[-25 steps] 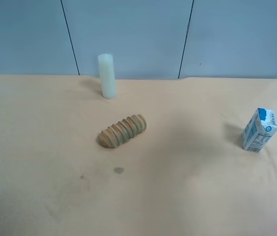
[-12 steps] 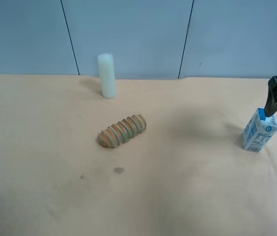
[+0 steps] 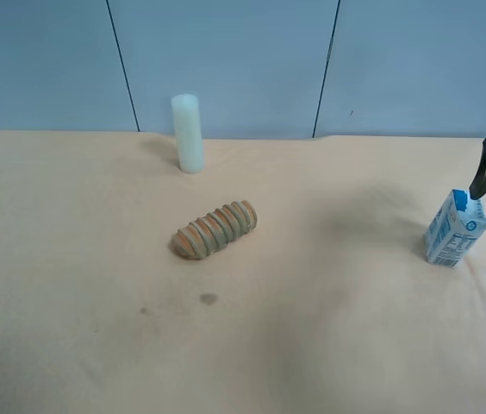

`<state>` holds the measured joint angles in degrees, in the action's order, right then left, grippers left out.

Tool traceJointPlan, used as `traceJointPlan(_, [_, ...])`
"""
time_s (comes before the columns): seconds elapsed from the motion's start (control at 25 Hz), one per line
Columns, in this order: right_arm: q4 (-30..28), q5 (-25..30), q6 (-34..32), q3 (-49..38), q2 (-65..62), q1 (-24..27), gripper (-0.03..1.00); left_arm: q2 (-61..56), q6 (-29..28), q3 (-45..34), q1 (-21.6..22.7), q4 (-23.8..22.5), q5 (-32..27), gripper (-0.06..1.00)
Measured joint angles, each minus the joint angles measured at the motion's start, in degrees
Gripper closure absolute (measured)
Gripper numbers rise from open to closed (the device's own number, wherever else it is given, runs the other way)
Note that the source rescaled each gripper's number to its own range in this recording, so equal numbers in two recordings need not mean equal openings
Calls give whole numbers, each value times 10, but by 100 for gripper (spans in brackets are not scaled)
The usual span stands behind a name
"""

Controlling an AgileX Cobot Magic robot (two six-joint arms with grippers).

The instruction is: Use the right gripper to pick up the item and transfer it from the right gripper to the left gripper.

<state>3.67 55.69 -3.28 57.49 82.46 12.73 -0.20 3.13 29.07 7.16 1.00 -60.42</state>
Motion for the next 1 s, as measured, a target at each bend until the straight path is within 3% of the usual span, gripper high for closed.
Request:
traceJointPlan(0.52, [3,-70,0,0,108,0,-3,0,0,0,0,0,1,-1])
traceJointPlan(1.0, [50,-116,16,0,126,0,-3,0,0,0,0,0,1,-1])
